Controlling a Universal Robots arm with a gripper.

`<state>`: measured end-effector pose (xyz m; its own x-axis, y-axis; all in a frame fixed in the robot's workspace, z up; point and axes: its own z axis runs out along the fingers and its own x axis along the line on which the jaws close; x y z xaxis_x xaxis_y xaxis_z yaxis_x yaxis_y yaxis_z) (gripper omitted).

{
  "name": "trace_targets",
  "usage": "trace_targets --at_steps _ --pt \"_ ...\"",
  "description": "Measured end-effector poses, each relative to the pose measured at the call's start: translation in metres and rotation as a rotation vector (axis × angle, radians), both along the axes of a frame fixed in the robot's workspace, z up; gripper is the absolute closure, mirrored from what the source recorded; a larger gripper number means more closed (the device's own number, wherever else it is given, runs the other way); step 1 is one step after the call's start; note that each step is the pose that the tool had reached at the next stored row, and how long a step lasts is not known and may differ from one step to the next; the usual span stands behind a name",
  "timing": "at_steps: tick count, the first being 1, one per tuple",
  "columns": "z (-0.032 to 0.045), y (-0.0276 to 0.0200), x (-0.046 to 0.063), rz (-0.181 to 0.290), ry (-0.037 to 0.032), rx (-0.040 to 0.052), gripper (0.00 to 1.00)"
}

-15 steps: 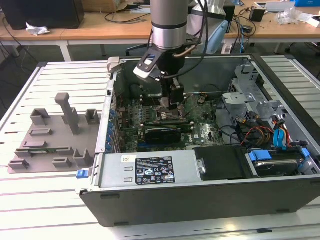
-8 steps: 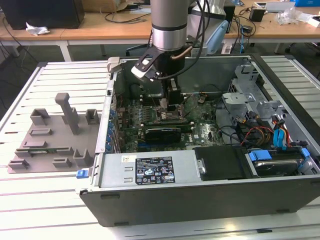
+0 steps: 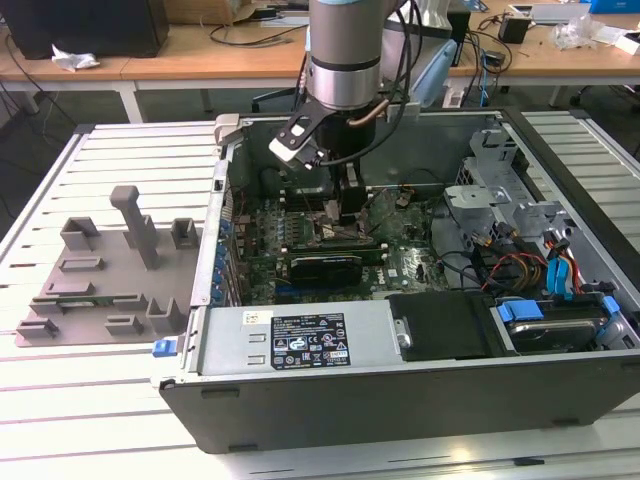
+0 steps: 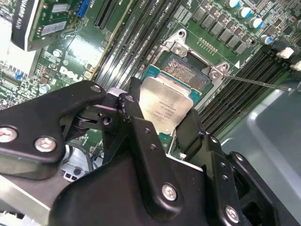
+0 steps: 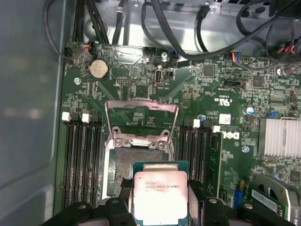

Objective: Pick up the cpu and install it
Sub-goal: 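Place the cpu into insertion slot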

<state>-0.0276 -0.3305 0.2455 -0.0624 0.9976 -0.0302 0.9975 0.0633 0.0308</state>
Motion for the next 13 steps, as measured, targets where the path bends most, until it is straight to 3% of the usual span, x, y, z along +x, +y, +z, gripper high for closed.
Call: trace_targets --at_steps 7,13 --pt "-0.0076 0.0056 0.000 0.000 0.0042 0.0001 0.45" --pt "-0.0156 0.0093 0.000 0.000 0.0121 -0.0001 0.45"
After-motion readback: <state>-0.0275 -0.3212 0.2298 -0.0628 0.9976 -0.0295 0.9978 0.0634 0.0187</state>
